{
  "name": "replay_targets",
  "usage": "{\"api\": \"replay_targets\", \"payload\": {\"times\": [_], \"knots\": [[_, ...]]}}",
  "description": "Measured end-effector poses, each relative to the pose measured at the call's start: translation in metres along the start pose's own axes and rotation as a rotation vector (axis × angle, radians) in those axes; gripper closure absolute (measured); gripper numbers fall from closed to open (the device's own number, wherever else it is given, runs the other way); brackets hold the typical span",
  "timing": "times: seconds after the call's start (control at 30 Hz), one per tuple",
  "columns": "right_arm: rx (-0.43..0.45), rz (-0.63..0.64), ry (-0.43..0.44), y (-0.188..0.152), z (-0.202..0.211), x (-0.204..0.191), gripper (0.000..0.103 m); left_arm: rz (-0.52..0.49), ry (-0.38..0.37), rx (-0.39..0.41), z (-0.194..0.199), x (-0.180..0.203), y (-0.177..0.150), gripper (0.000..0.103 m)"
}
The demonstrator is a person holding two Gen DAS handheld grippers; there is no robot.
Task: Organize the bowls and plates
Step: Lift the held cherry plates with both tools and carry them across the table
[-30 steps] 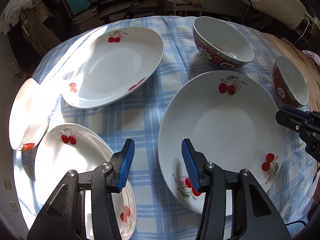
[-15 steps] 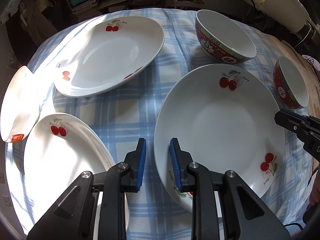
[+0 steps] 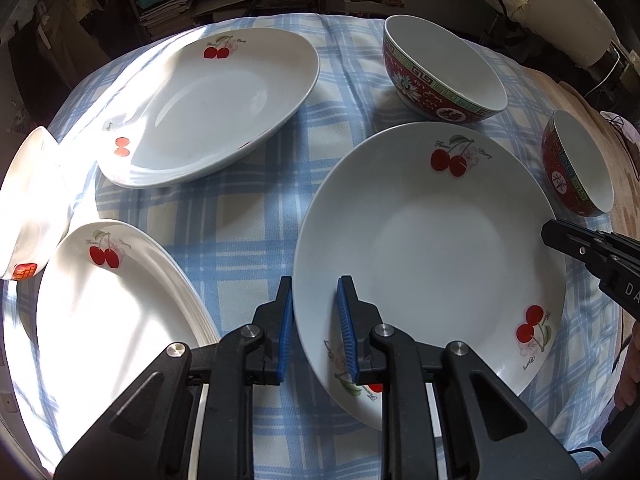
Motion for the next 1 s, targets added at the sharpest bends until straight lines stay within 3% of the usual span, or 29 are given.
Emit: {"api": "replay_targets", "payload": {"times": [0.6,1.0], "knots": [[0.014,0.002,-0.041,-0.006,0.013,-0.007,0.096,-0.017,-0.018,-0.028,0.008,-0.001,-0.006,0.080],[-0.011,-0.018,-0.038,-0.030,0.035,-0.010,0.096,-0.034,0.001,-0.030,0.037,0.005,-0.030,0.080]]}}
Point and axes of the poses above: each gripper's, at about its wrist camera, not at the fingertips, and z roughly against the way its jaws point, x to its right, y to its top, the point moved 3 cm from there along -z, roughly the way its jaws point, and after that the axes turned 9 degrees about x, right-handed, at the moved point
